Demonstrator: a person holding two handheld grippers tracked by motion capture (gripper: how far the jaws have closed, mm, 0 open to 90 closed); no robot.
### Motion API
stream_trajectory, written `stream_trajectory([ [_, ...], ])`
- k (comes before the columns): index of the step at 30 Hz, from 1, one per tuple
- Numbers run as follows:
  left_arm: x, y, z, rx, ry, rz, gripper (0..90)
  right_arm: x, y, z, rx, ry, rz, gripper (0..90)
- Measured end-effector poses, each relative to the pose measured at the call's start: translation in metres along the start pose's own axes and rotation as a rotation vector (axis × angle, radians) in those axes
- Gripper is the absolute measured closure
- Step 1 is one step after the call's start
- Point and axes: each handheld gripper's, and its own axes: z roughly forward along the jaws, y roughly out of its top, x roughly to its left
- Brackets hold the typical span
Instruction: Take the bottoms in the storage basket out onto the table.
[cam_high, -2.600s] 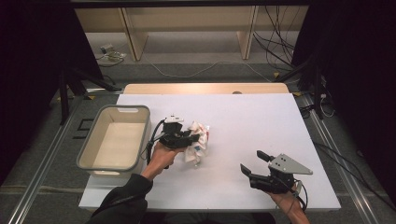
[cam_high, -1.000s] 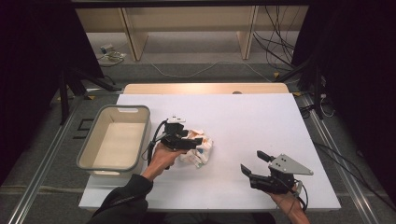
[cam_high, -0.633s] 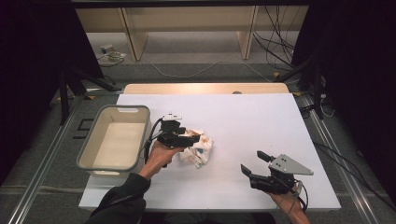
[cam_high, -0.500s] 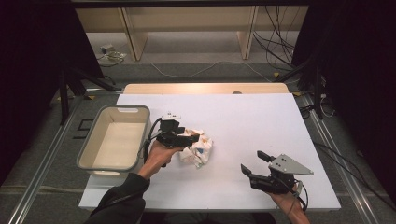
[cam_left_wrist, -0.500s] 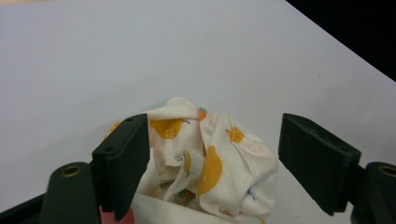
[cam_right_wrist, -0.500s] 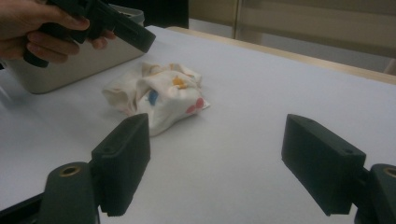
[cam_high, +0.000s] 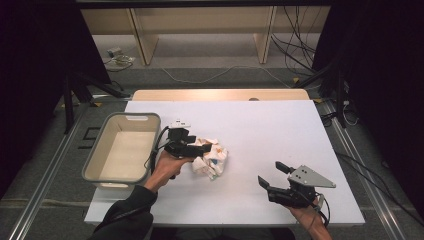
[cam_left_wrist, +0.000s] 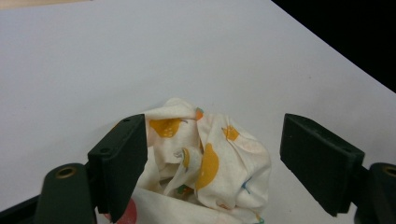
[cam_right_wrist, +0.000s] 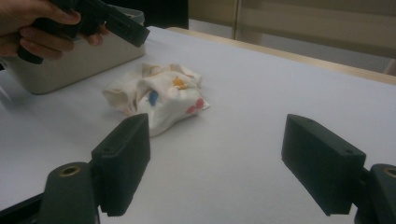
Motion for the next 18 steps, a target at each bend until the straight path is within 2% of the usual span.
stream_trajectory([
  [7,-0.001,-0.002,-0.005,-0.018,-0.032,0.008,21.9,0.000,0.000,0.000,-0.005,0.006,-0.001,24.5],
  [18,-0.005,-0.004,-0.016,-0.072,-0.099,0.026,19.6,0.000,0.000,0.000,-0.006,0.010,0.000,24.4],
])
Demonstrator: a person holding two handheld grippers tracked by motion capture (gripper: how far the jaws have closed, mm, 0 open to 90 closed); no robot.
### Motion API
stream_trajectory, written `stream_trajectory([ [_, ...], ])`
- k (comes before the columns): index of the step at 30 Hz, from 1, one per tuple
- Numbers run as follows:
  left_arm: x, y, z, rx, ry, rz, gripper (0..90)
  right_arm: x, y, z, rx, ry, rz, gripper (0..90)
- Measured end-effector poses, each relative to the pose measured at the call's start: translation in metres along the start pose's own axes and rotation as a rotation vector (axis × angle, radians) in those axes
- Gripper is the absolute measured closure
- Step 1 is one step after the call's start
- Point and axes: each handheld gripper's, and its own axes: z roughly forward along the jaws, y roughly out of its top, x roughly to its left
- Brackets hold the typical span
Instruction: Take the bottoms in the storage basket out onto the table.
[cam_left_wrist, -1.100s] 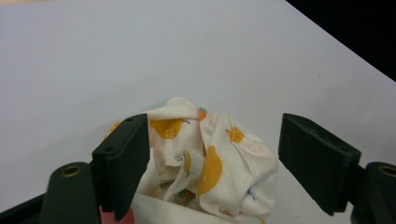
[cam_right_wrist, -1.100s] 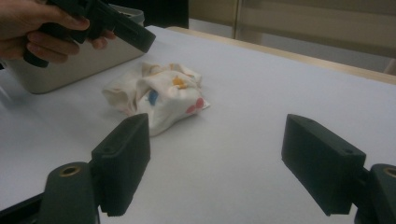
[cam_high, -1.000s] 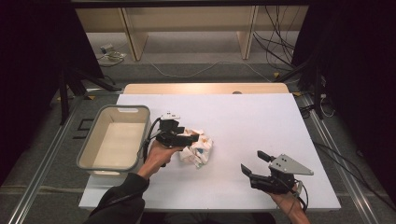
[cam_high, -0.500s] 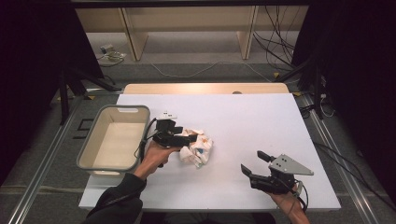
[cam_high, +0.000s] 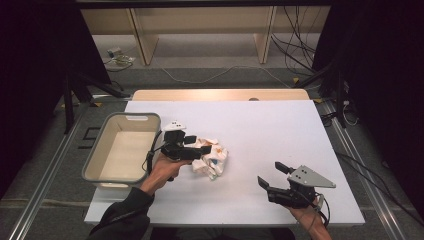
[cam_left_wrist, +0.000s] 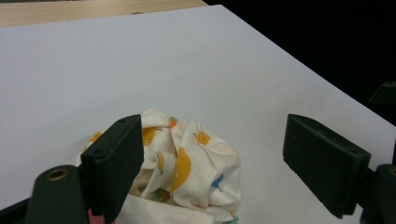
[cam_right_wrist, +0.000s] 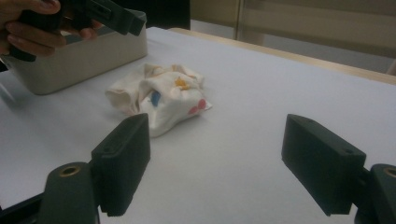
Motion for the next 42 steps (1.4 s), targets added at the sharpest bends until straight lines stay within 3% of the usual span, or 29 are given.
stream_trajectory([
  [17,-0.012,-0.008,-0.023,-0.093,-0.083,0.089,17.0,0.000,0.000,0.000,0.003,0.007,0.007,24.4],
  [30,-0.020,-0.018,-0.033,-0.122,-0.096,0.159,15.5,0.000,0.000,0.001,0.002,0.018,0.016,24.2],
  [42,-0.026,-0.027,-0.044,-0.156,-0.109,0.182,15.3,-0.001,0.000,0.000,0.006,0.021,0.022,23.6],
])
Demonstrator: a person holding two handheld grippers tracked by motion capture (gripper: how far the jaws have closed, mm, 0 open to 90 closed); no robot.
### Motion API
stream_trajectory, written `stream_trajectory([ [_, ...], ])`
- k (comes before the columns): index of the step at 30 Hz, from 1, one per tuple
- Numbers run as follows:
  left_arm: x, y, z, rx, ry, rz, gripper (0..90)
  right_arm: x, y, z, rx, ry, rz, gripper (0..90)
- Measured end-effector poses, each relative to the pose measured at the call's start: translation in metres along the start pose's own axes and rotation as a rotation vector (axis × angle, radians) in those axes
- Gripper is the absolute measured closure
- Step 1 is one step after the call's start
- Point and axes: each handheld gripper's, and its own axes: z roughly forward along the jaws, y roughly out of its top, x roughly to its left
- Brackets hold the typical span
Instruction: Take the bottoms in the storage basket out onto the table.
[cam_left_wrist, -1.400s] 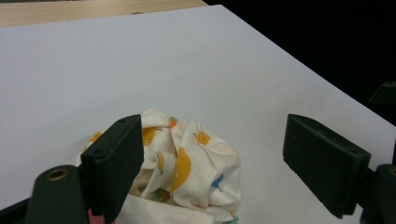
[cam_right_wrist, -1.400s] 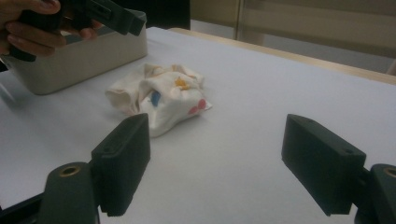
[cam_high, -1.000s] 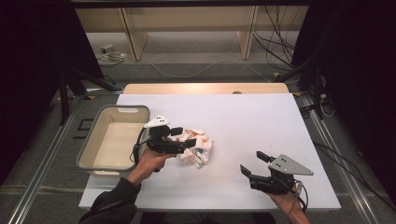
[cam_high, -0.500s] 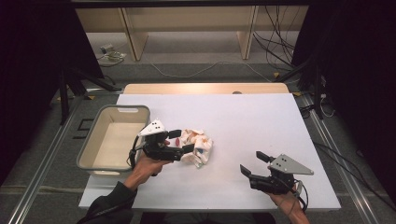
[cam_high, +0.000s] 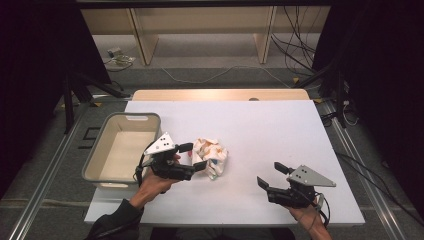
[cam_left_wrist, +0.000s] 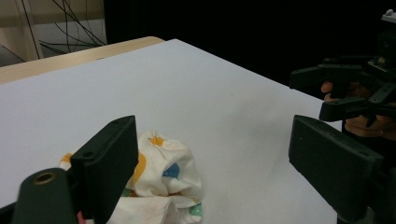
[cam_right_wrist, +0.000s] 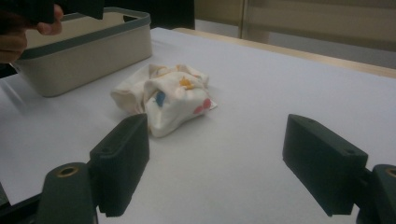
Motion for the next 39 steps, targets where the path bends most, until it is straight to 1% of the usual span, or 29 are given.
stream_trajectory([
  [4,-0.003,-0.001,-0.005,-0.006,0.005,0.016,15.3,0.000,0.000,0.000,0.000,0.001,0.002,23.6],
  [6,-0.004,-0.003,-0.007,-0.009,0.002,0.011,15.3,0.000,0.000,0.000,-0.001,0.001,0.001,23.5],
  [9,-0.006,-0.006,-0.009,-0.004,0.004,0.018,15.3,0.000,0.000,0.000,0.000,0.001,0.001,23.5],
  [11,-0.007,-0.009,-0.011,0.006,0.011,0.045,15.3,0.000,0.000,0.000,-0.001,0.001,0.001,23.5],
  [15,-0.008,-0.010,-0.015,-0.001,0.011,0.052,15.1,0.000,0.000,0.000,-0.002,0.002,0.001,23.5],
  [17,-0.008,-0.011,-0.018,-0.014,0.009,0.048,15.1,0.000,0.000,0.000,-0.002,0.002,0.000,23.5],
  [20,-0.009,-0.012,-0.020,-0.018,0.011,0.044,15.0,0.000,0.000,0.000,-0.001,0.002,0.000,23.4],
  [27,-0.007,-0.015,-0.023,0.003,0.016,0.049,14.7,0.000,0.000,0.000,0.003,0.005,0.002,23.4],
  [31,-0.006,-0.018,-0.024,-0.006,0.022,0.027,14.7,0.000,0.000,0.000,0.003,0.006,0.003,23.3],
  [35,-0.005,-0.020,-0.024,0.003,0.029,0.032,13.7,0.000,-0.001,0.001,0.004,0.011,0.002,22.6],
  [36,-0.005,-0.020,-0.024,0.007,0.031,0.038,13.0,0.000,-0.001,0.001,0.005,0.012,0.002,22.4],
  [39,-0.007,-0.022,-0.024,0.004,0.032,0.038,10.4,0.000,-0.001,0.001,0.008,0.012,0.004,22.1],
])
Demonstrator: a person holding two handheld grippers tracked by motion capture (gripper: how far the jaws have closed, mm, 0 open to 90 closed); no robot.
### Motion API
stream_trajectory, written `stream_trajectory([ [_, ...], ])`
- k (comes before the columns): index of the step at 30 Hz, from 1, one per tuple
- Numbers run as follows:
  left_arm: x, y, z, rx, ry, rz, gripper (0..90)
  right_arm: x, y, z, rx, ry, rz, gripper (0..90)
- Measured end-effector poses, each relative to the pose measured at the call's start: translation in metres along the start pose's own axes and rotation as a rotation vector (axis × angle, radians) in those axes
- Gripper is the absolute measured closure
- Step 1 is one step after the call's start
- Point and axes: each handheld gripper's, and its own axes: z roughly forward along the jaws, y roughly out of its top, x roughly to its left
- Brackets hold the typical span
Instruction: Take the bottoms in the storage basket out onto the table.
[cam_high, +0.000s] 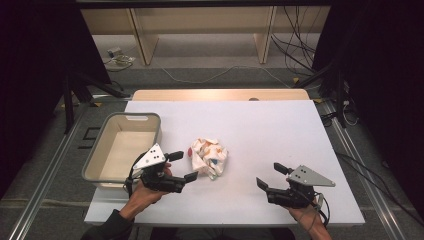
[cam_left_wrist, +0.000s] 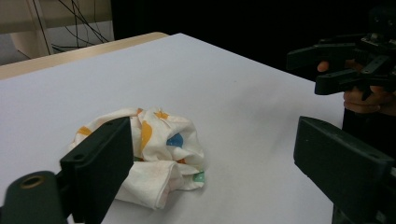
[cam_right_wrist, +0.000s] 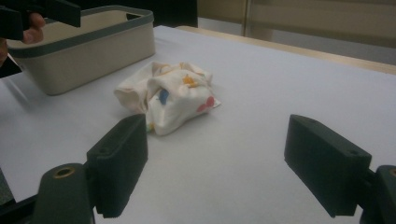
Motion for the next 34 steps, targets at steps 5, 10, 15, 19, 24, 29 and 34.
stream_trajectory([
  [5,-0.0005,-0.0012,-0.0024,0.000,-0.004,0.001,6.7,0.0002,-0.0002,0.0004,0.005,0.003,0.005,21.2],
  [10,-0.0003,-0.0031,-0.0046,0.005,0.002,0.001,5.7,-0.0005,-0.0003,0.0007,0.008,0.004,0.005,20.2],
  [15,-0.0007,-0.0060,-0.0054,0.010,0.010,0.006,5.5,-0.0012,-0.0004,0.0007,0.007,0.007,0.000,19.8],
  [19,-0.0005,-0.0067,-0.0057,0.013,0.016,0.014,5.5,-0.0011,-0.0005,0.0012,0.008,0.007,0.003,19.4],
  [24,-0.0005,-0.0059,-0.0064,0.001,0.021,0.016,5.5,-0.0016,-0.0005,0.0007,0.004,0.003,0.002,19.3],
  [29,-0.0006,-0.0056,-0.0067,-0.003,0.019,0.016,5.5,-0.0013,-0.0004,0.0007,0.002,0.001,0.002,19.3],
  [34,-0.0003,-0.0053,-0.0065,-0.004,0.023,0.019,5.5,-0.0014,-0.0005,0.0009,-0.002,0.001,0.002,19.3],
])
